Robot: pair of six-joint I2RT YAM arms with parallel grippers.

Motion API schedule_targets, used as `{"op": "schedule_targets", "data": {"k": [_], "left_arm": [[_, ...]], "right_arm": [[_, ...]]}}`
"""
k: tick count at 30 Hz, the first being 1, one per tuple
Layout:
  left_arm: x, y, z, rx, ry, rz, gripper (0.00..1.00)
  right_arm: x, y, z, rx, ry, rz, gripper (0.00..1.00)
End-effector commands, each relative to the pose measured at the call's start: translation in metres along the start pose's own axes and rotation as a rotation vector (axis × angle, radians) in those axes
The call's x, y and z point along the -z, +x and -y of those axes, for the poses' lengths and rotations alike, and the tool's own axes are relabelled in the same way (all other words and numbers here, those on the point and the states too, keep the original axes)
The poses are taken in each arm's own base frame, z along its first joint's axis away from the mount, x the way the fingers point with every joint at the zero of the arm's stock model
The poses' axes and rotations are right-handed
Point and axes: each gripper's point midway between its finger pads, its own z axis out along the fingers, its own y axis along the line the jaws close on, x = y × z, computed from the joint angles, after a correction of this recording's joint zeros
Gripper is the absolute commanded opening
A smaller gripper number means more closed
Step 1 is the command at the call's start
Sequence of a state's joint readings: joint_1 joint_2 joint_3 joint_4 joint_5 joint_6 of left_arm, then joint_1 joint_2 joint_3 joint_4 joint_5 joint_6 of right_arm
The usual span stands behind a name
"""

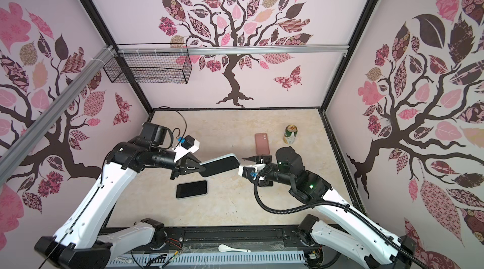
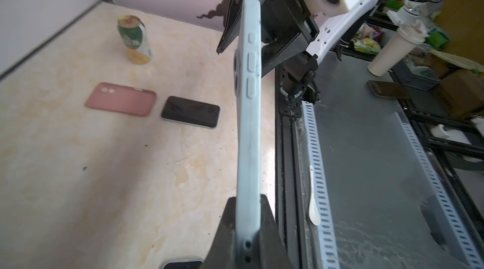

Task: Take the phone out of the phone case
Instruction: Remove the phone case from the phone.

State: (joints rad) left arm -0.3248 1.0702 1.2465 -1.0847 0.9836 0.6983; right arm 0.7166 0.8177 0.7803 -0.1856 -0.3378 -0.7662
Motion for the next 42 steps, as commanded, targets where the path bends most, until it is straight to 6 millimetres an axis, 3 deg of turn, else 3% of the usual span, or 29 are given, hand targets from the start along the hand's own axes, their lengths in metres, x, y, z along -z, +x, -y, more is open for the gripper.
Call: {"op": "schedule_targets", "data": {"k": [1,4,9,13,25,32,42], "left_arm": [[0.004,-0.027,-0.017,-0.047,-0.102,0.146,0.00],[0.007,-0.031,-0.016,-0.063,-0.128,0.206,0.00],[0.006,-0.035,-0.012,-0.063,-0.119,0.293,0.00],[0.006,-0.039,-0.009,-0.063,-0.099,0.344,0.00],[-0.003,-0.036,-0.004,-0.058,-0.046,0.354,0.00],[-0.016,-0.036,0.006,-0.072,0.013,0.325,0.00],[-0.017,-0.039,0.004,-0.088,-0.012,0.328,0.00]], "right_arm": [[0.006,-0.001,0.023,-0.275,0.096,0.090,0.50],[0.016,-0.016,0.028,-0.382,0.106,0.249,0.49],[0.035,-0.054,0.024,-0.408,0.074,0.530,0.51],[0.054,-0.069,0.032,-0.424,0.122,0.659,0.54],[0.053,-0.092,0.019,-0.355,-0.033,0.683,0.55],[0.055,-0.099,0.023,-0.343,-0.031,0.705,0.55],[0.050,-0.085,0.021,-0.363,-0.001,0.649,0.53]]}}
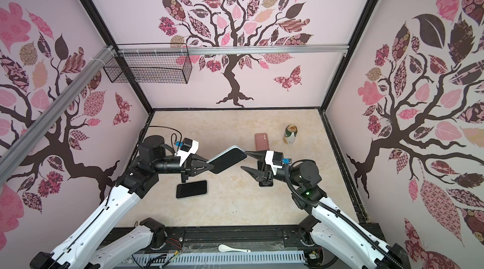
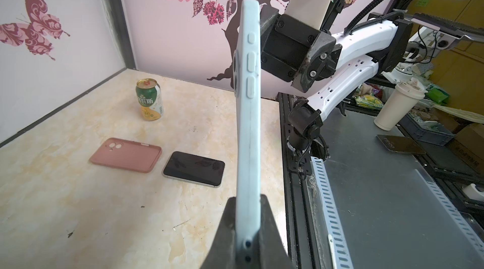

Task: Take the phone out of the phone case
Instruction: Remove the phone case from the phone.

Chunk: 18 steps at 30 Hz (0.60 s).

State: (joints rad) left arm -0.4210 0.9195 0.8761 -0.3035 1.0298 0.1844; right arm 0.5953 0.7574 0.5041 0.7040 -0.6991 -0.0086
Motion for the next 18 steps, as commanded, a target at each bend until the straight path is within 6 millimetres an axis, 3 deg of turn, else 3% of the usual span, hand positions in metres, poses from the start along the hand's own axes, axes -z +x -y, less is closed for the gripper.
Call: {"op": "schedule_targets", "data": {"k": [1,6,18], "left_arm": [[0.006,-0.024,0.005,-0.096,-0.015,0.052,0.00],[0.009,-0.027,0.002,-0.115,-0.069,0.075,0.00],[0.007,-0.027,0.004,-0.104,-0.035,0.068,0.00]], "right_arm": [[0.003,-0.014,0.001,0.039,0.026,0.028,0.53],[0.012,-0.008,0.013,0.060,0.133,0.019,0.53],[0.003,-0.010,0.001,0.036,0.031,0.017,0.53]]}}
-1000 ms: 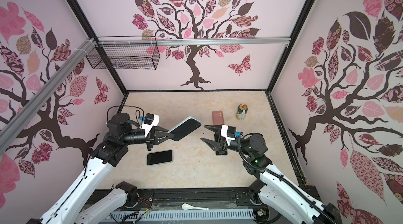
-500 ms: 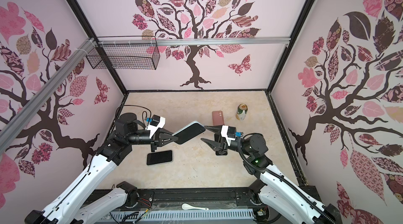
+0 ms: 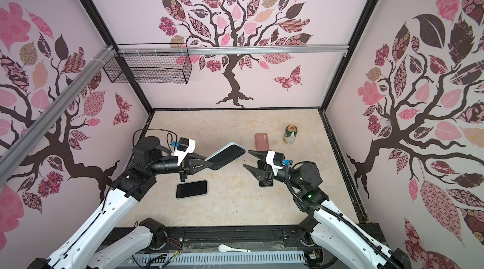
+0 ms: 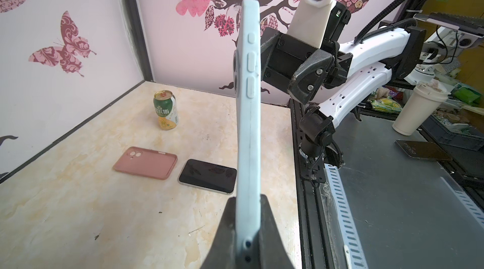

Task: Take the phone out of the phone case
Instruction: Remove the phone case from the phone.

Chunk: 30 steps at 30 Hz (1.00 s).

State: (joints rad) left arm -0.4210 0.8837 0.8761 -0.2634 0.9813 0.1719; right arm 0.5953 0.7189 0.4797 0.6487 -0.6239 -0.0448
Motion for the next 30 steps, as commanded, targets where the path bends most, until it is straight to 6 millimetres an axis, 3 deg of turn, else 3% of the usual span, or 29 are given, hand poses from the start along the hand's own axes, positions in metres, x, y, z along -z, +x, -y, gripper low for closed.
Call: {"op": "schedule_targets", "data": {"k": [1,30], "left_arm": [[0.001,-0.015,0.005,-0.051,0.022,0.040,0.00],[-0.004,-0.006,0.023,-0.025,0.141,0.006,0.00]], "right_arm": [[-0.003,-0.020,-0.008,0.021,-0.053,0.048,0.53],[-0.010,-0.018,-0.020,-0.041,-0.123,0.044,0.52]]}}
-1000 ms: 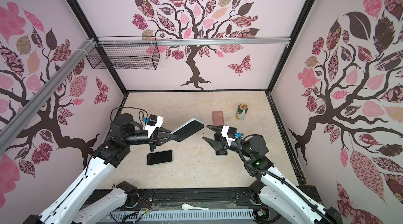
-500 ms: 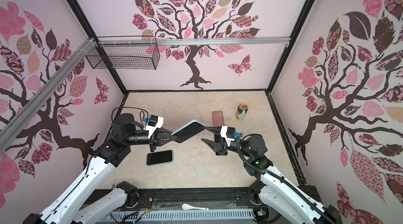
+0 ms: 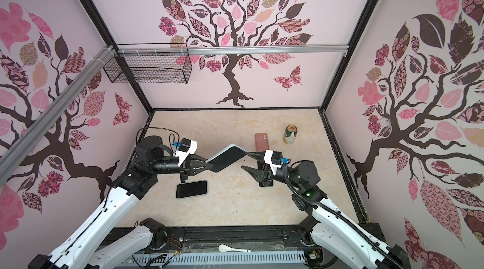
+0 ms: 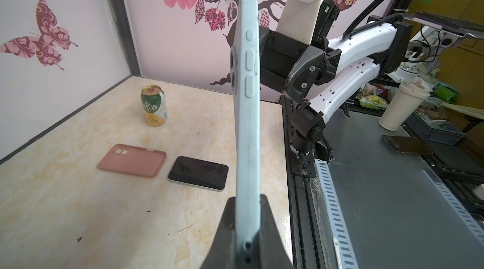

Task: Take the phone out of the phone case
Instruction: Remove the phone case from the phone.

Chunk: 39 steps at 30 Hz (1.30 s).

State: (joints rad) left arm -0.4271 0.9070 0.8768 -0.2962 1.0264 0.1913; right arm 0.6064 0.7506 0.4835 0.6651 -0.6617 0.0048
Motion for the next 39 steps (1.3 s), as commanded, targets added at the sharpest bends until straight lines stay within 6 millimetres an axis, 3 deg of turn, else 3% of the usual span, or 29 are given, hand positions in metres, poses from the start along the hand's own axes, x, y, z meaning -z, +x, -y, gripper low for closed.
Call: {"op": "schedule_targets", "data": {"k": [1,14,24,32,39], "left_arm": [[-0.001,-0.014,0.018,-0.052,0.093,0.025,0.00],[-0.004,-0.012,0.021,-0.038,0.136,0.013,0.00],[0.005,-0.056,0.008,-0.050,0.007,0.266,0.00],[0.023,-0.087,0.007,-0.033,-0.072,0.479,0.00],[0.032,-0.106,0.013,-0.014,-0.061,0.582,0.00]], "right_arm": [[-0.006,-0.022,-0.015,0.020,-0.080,0.049,0.52],[-0.012,-0.023,-0.022,-0.039,-0.138,0.039,0.52],[-0.028,-0.055,-0.060,-0.135,-0.359,0.126,0.49],[-0.036,-0.094,-0.053,-0.178,-0.340,0.309,0.48],[-0.048,-0.093,-0.053,-0.193,-0.356,0.293,0.46]]}}
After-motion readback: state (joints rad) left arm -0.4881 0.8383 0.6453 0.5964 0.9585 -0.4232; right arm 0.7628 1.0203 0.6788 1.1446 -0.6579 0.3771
